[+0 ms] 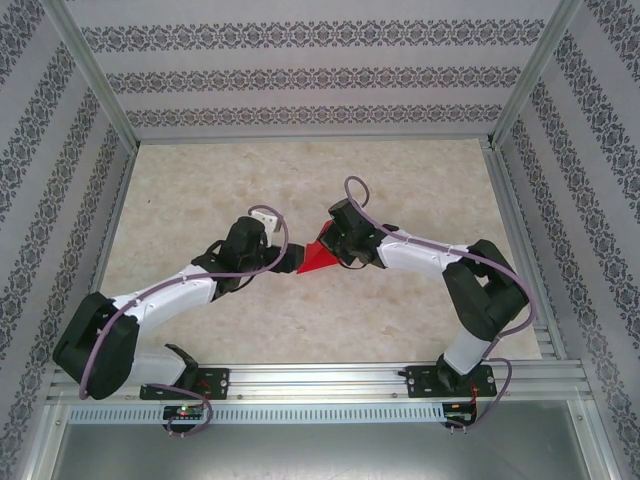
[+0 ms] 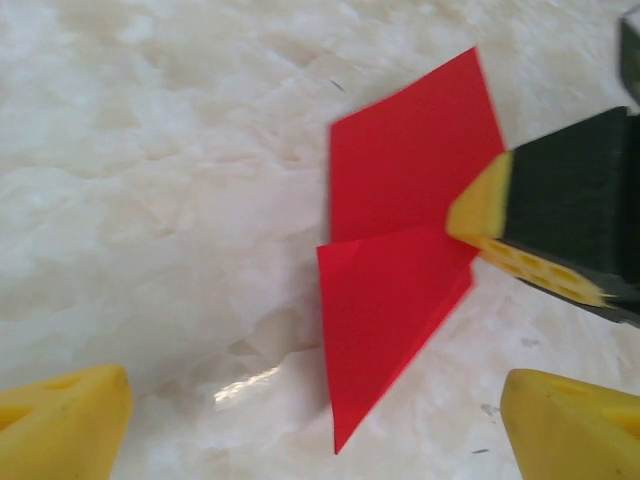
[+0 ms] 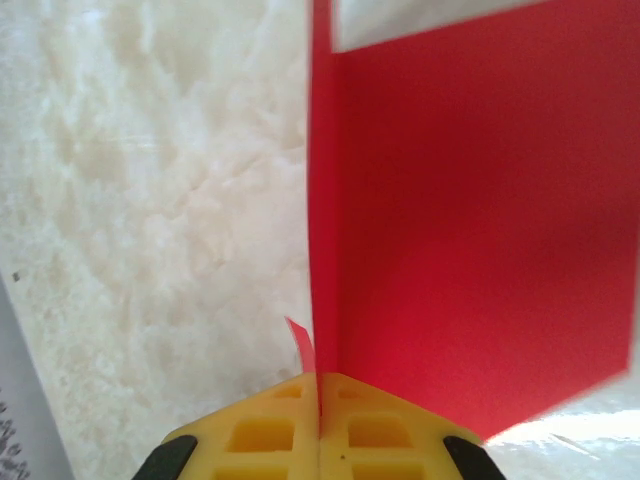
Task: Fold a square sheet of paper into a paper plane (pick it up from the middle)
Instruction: Fourth fold the wing at the center of the table.
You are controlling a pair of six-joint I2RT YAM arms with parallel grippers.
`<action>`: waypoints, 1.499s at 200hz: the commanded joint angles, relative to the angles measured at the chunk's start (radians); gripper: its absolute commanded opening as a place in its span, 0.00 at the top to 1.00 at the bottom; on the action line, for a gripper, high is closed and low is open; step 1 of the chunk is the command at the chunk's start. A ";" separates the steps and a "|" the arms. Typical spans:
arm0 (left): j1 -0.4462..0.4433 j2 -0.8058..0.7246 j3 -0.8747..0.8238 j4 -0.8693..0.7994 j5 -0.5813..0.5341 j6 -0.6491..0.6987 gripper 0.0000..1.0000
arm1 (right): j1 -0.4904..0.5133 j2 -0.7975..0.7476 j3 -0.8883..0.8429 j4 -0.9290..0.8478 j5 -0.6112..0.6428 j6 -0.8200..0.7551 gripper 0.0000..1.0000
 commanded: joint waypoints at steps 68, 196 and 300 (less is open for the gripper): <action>-0.041 0.248 -0.010 0.314 0.167 0.313 0.28 | -0.009 -0.034 -0.065 -0.045 0.073 0.220 1.00; -0.069 0.409 -0.062 0.633 0.266 0.448 0.47 | -0.045 -0.056 -0.037 -0.065 -0.015 0.261 1.00; -0.069 0.456 -0.023 0.620 0.276 0.489 0.70 | -0.062 -0.013 0.000 -0.062 -0.121 0.225 0.91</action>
